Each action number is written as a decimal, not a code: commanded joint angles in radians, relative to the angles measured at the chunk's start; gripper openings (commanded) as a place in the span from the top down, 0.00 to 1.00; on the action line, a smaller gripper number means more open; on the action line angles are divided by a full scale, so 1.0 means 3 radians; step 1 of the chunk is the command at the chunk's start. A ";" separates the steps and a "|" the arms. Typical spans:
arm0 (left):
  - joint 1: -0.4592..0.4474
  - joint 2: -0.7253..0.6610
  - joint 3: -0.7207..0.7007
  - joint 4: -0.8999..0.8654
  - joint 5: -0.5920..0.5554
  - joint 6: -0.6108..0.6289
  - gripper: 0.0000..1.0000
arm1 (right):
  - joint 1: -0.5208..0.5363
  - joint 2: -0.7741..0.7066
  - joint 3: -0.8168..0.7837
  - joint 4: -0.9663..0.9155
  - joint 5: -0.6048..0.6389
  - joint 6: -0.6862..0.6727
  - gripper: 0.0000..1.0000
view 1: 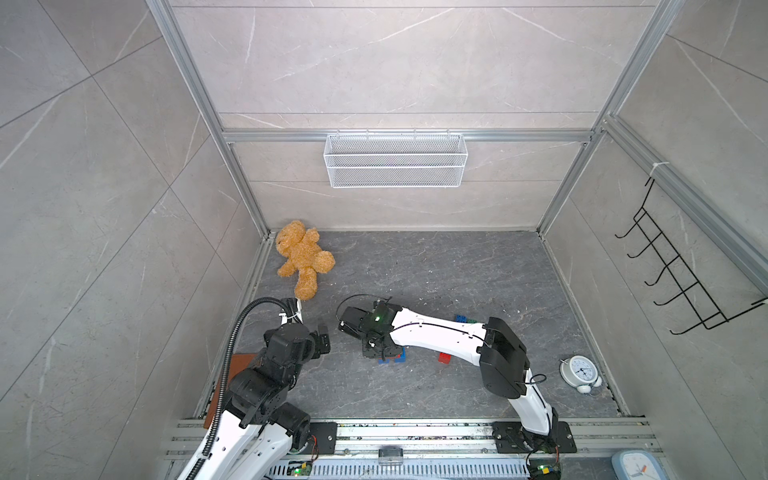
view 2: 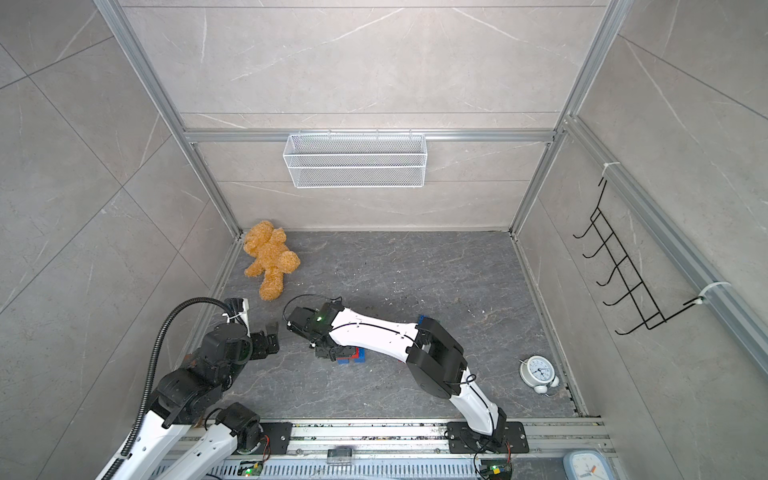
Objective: Assemble the letter h with lego
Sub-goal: Assemble the lego brick with the lego brick.
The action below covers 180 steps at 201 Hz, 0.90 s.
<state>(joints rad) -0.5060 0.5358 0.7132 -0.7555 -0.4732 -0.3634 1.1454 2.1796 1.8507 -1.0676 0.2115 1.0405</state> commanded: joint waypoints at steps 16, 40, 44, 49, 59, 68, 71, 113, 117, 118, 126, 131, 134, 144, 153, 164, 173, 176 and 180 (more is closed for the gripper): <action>-0.0004 0.0055 0.0113 0.0023 -0.0078 -0.0021 0.01 | -0.0029 0.0632 -0.0319 0.0021 -0.0213 0.0178 1.00; -0.0005 0.0055 0.0113 0.0028 -0.0077 -0.0025 0.01 | -0.0024 0.0647 -0.0431 0.0163 -0.0301 0.0183 1.00; -0.0005 0.0059 0.0113 0.0024 -0.0073 -0.0028 0.01 | -0.0026 0.0654 -0.0440 0.0176 -0.0315 0.0175 1.00; -0.0006 0.0059 0.0113 0.0025 -0.0070 -0.0026 0.01 | -0.0024 0.0664 -0.0444 0.0187 -0.0327 0.0163 1.00; -0.0003 0.0070 0.0113 0.0023 -0.0071 -0.0026 0.01 | -0.0024 0.0680 -0.0440 0.0171 -0.0326 0.0148 1.00; -0.0005 0.0079 0.0118 0.0019 -0.0074 -0.0034 0.01 | -0.0024 0.0695 -0.0406 0.0115 -0.0320 0.0140 1.00; -0.0006 0.0080 0.0118 0.0017 -0.0074 -0.0038 0.01 | -0.0024 0.0700 -0.0394 0.0093 -0.0312 0.0139 1.00; -0.0003 0.0122 0.0133 0.0003 -0.0071 -0.0051 0.01 | -0.0024 0.0727 -0.0290 0.0024 -0.0399 0.0028 1.00; -0.0002 0.0126 0.0133 0.0003 -0.0068 -0.0053 0.01 | -0.0024 0.0723 -0.0284 0.0030 -0.0423 0.0015 1.00; -0.0004 0.0126 0.0133 0.0003 -0.0069 -0.0053 0.01 | -0.0026 0.0722 -0.0284 0.0033 -0.0424 0.0012 1.00; 0.0004 0.0130 0.0130 0.0003 -0.0069 -0.0056 0.01 | -0.0024 0.0707 -0.0284 0.0051 -0.0467 -0.0006 1.00; 0.0004 0.0131 0.0131 0.0004 -0.0060 -0.0058 0.01 | -0.0024 0.0697 -0.0288 0.0072 -0.0497 -0.0024 1.00; 0.0003 0.0139 0.0131 0.0003 -0.0061 -0.0057 0.01 | -0.0024 0.0689 -0.0285 0.0080 -0.0516 -0.0034 1.00; 0.0001 0.0146 0.0134 0.0003 -0.0055 -0.0057 0.01 | -0.0024 0.0671 -0.0273 0.0083 -0.0539 -0.0057 1.00; 0.0002 0.0152 0.0137 0.0003 -0.0053 -0.0058 0.01 | -0.0029 0.0660 -0.0253 0.0063 -0.0532 -0.0065 1.00; 0.0001 0.0162 0.0142 -0.0002 -0.0052 -0.0062 0.01 | -0.0037 0.0677 -0.0232 0.0048 -0.0552 -0.0084 1.00; 0.0003 0.0167 0.0143 -0.0010 -0.0052 -0.0068 0.01 | -0.0034 0.0707 -0.0220 0.0052 -0.0570 -0.0096 0.99; 0.0001 0.0167 0.0144 -0.0008 -0.0051 -0.0067 0.01 | -0.0034 0.0713 -0.0223 0.0070 -0.0594 -0.0101 0.99; 0.0001 0.0167 0.0144 -0.0008 -0.0050 -0.0067 0.01 | -0.0034 0.0724 -0.0237 0.0089 -0.0638 -0.0108 0.99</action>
<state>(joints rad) -0.5060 0.5808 0.7158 -0.7589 -0.4728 -0.3702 1.1439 2.1963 1.8729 -1.0874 0.1986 1.0351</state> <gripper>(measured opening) 0.991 0.347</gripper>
